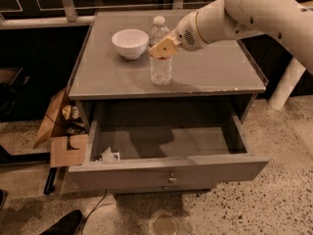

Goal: Pick water bottle from top drawer and place on counter

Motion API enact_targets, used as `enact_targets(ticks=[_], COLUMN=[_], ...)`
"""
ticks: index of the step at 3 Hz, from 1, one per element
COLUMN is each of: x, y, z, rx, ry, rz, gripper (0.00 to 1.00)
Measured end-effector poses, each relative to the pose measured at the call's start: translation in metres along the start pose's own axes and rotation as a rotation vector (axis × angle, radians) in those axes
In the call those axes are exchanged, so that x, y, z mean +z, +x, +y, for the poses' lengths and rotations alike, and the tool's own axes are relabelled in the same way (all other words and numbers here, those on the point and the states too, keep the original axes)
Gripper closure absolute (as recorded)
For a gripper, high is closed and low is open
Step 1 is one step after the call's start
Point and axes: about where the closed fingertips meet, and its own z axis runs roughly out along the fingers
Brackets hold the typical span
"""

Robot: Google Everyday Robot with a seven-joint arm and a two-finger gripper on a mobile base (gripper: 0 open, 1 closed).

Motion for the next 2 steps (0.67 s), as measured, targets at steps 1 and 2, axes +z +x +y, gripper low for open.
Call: enact_targets(ticks=[1,2], x=[0.0026,0.0026], y=[0.0091,0.0091], z=[-0.0091,-0.0091], rx=[0.084,0.084], ry=[0.002,0.002], rz=[-0.024,-0.024], gripper=[0.98,0.76])
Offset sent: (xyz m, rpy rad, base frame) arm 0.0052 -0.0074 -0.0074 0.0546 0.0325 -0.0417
